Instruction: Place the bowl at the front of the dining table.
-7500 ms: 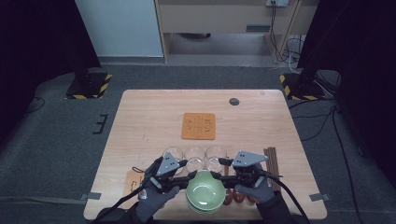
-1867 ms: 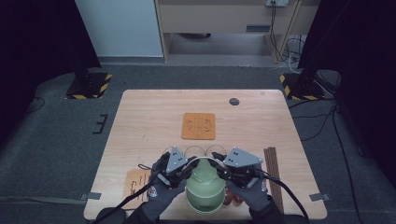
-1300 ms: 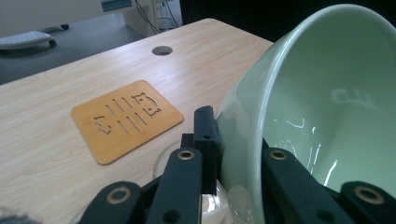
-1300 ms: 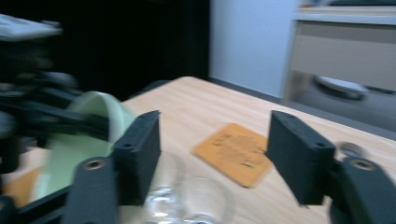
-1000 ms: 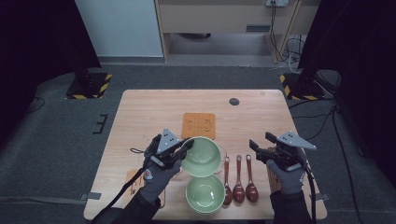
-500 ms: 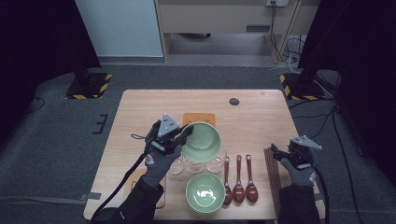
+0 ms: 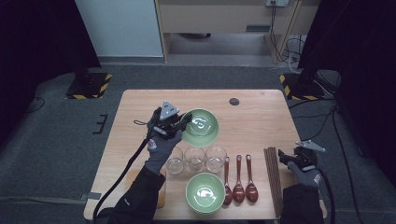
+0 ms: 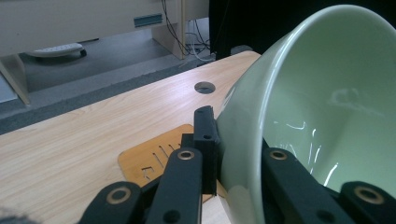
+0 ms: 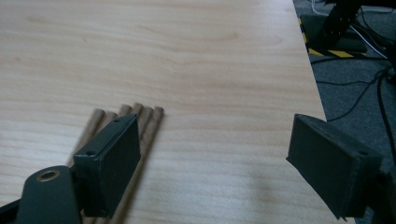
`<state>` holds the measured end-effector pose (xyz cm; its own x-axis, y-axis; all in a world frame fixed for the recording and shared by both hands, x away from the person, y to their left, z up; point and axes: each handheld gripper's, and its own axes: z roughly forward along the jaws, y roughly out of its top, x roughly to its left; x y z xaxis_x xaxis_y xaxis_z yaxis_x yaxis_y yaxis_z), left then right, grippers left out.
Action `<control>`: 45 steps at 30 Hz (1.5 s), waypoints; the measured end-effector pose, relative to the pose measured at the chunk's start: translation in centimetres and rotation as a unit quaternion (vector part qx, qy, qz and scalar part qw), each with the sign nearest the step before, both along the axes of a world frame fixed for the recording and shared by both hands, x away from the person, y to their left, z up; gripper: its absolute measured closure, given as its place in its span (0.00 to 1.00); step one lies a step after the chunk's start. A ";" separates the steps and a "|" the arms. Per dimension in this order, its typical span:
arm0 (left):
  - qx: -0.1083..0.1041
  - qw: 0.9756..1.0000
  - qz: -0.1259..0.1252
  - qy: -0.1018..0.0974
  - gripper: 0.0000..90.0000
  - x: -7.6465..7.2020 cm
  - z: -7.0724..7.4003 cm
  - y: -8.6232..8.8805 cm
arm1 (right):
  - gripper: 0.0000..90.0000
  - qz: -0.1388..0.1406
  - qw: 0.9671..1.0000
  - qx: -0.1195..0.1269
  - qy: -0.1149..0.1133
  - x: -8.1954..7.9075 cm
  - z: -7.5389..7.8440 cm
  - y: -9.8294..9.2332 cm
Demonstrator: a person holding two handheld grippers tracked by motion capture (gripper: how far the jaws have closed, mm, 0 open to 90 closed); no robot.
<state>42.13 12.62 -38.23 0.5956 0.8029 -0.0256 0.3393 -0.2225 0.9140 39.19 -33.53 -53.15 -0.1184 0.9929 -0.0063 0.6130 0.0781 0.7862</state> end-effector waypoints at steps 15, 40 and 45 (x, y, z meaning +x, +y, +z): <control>-0.010 1.000 0.008 0.015 0.91 2.2 0.3 -0.3 | 0.16 0.015 0.999 -0.009 0.028 0.2 -1.6 -0.9; -0.014 0.999 0.033 0.034 0.91 5.9 1.2 -0.1 | 0.13 0.015 0.999 0.004 0.037 0.3 -1.6 -1.1; -0.010 0.998 0.039 0.040 0.91 6.8 1.2 -0.2 | 0.13 0.015 0.999 0.005 0.037 0.3 -1.6 -1.1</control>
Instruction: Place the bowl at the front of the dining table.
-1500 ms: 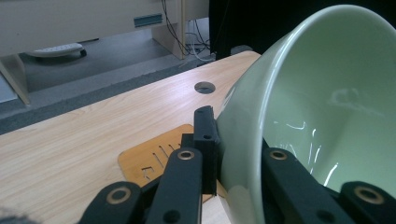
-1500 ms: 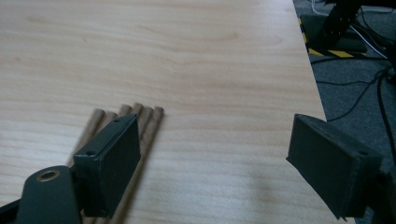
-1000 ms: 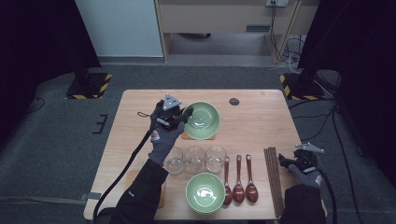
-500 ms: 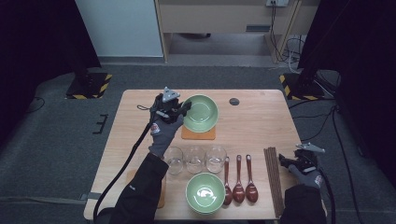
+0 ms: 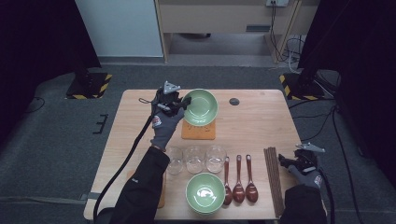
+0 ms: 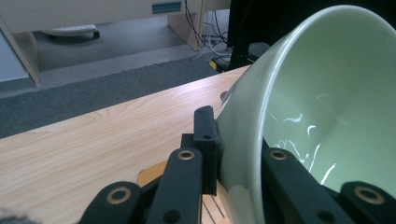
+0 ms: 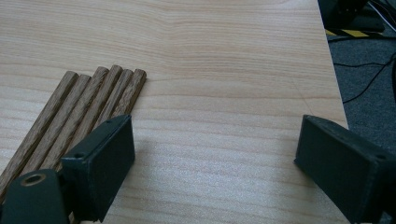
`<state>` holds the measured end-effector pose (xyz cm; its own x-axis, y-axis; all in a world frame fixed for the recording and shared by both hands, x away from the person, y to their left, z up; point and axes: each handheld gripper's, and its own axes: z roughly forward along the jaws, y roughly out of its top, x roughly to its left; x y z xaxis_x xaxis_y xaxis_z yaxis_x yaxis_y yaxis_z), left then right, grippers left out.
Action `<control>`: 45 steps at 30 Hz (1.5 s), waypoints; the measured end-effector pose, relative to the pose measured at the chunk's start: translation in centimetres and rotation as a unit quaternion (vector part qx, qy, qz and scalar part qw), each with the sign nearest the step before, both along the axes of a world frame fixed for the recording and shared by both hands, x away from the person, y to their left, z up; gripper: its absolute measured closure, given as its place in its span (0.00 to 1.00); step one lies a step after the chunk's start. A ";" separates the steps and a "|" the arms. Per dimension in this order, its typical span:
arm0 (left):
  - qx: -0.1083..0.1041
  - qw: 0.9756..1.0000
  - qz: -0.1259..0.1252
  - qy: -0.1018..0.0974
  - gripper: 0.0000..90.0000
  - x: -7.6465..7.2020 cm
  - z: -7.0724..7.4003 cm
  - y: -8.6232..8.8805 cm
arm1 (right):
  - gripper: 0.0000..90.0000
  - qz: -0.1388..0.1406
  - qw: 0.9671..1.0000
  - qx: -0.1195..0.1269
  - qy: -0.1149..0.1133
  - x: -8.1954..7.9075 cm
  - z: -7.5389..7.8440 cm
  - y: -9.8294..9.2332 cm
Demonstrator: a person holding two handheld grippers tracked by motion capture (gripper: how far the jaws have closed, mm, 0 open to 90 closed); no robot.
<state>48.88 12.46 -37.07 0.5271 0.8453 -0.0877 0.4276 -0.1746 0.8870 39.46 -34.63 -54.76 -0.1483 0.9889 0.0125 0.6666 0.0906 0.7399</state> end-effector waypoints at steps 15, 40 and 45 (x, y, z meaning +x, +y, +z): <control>0.002 1.000 0.008 0.002 0.91 2.1 0.3 -1.0 | 0.12 0.001 1.000 0.000 0.001 0.0 0.0 0.0; 0.011 0.999 0.026 0.044 0.91 5.9 -3.7 -2.5 | 0.11 0.000 1.000 0.000 0.002 0.1 0.0 0.0; 0.018 0.998 0.026 0.057 0.91 6.3 -4.8 -2.6 | 0.11 0.000 1.000 0.000 0.002 0.1 0.0 0.0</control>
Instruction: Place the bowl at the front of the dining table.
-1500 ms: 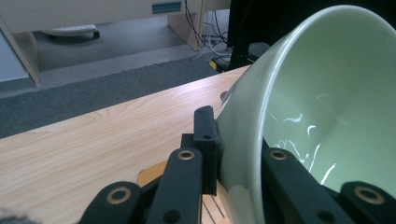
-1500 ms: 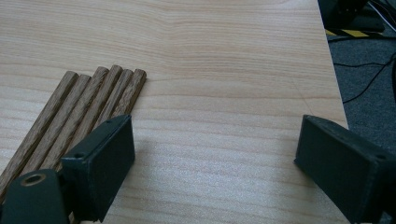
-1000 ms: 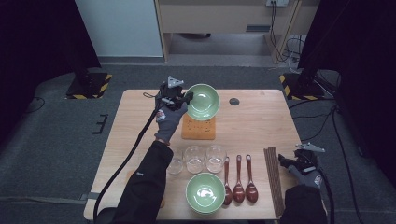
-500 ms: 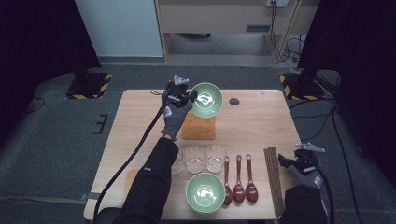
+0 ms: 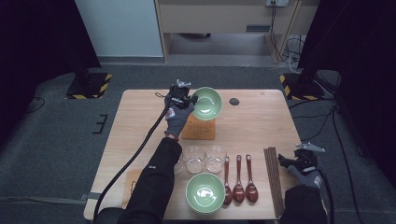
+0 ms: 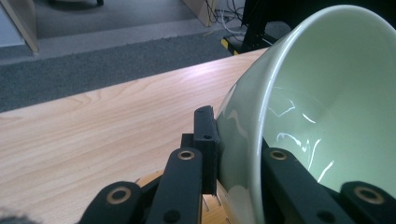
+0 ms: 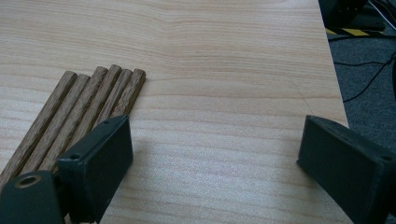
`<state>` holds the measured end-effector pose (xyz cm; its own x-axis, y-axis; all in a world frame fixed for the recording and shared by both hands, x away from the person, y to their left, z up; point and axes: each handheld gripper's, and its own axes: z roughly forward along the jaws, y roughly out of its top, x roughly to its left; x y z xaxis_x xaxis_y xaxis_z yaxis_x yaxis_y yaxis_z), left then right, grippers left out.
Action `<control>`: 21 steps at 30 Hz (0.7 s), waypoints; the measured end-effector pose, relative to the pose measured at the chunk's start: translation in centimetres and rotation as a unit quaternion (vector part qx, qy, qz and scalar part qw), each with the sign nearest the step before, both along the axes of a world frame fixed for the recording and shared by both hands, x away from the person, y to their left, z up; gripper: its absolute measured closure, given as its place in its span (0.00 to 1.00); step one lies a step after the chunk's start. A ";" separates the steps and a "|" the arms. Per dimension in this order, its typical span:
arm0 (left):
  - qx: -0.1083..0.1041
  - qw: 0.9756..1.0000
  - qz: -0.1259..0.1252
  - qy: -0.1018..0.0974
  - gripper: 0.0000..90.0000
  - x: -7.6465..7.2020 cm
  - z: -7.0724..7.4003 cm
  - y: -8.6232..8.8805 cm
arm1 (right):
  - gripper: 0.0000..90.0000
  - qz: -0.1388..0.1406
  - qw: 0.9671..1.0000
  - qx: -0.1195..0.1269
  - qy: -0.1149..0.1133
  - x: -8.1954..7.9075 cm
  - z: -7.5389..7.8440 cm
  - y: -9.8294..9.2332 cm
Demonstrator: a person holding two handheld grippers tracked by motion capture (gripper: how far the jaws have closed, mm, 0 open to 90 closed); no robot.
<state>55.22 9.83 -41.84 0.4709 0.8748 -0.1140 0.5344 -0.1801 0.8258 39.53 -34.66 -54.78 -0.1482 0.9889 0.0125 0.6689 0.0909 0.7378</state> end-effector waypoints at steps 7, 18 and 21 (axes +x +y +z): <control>0.009 1.000 -0.001 0.015 0.91 0.4 -1.2 -0.2 | 0.11 0.000 1.000 0.000 0.000 0.0 0.0 0.0; 0.019 0.999 -0.001 0.030 0.91 0.8 -2.5 -0.3 | 0.11 0.000 1.000 0.000 0.001 0.0 0.0 0.0; 0.024 0.999 0.001 0.038 0.91 0.9 -2.9 -0.2 | 0.11 0.000 1.000 0.000 0.001 0.0 0.0 0.0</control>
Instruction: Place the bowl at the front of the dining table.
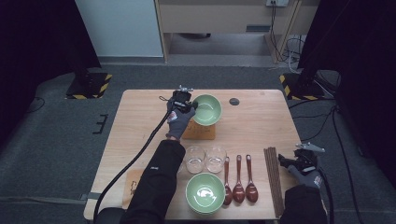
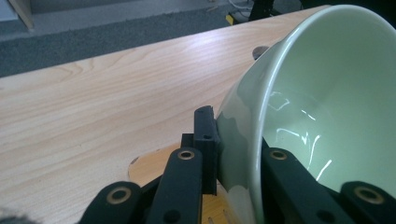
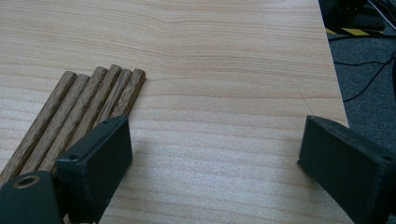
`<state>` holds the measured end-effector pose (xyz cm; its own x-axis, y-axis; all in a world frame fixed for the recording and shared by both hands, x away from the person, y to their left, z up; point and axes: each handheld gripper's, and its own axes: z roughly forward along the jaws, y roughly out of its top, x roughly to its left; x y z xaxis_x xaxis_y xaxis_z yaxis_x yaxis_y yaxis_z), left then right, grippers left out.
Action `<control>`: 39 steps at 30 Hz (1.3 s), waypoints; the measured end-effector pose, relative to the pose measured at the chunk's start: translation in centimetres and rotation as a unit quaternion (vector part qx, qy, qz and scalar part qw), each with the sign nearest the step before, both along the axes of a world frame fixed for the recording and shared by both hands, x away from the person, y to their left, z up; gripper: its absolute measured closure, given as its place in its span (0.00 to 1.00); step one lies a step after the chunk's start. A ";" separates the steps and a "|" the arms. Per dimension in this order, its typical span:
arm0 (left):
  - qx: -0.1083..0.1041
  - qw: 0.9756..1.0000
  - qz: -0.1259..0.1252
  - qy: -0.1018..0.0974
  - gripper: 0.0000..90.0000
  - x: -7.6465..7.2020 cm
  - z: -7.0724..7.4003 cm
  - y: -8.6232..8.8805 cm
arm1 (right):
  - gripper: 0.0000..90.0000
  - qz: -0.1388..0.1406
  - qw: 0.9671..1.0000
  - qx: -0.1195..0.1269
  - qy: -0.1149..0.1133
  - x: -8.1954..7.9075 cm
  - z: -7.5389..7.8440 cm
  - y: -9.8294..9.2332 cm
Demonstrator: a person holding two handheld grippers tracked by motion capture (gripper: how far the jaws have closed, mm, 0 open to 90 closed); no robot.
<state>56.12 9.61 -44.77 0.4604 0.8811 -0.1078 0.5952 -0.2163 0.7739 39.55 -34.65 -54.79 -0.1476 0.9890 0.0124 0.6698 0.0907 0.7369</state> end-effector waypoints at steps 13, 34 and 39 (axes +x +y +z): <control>-0.011 0.999 0.015 0.030 0.91 0.3 -2.0 1.8 | 0.10 -0.001 1.000 0.000 0.001 0.0 0.0 0.0; 0.002 0.998 0.015 0.065 0.91 0.6 -3.8 2.0 | 0.10 -0.003 1.000 0.001 0.002 0.1 0.0 0.0; 0.014 0.997 0.019 0.068 0.91 0.7 -4.0 2.0 | 0.09 -0.002 1.000 0.001 0.001 0.1 0.0 0.0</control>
<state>56.79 11.58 -48.80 0.4092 0.9014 -0.1415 0.7027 -0.2124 0.6791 39.62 -34.61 -54.79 -0.1426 0.9897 0.0148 0.6724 0.0860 0.7352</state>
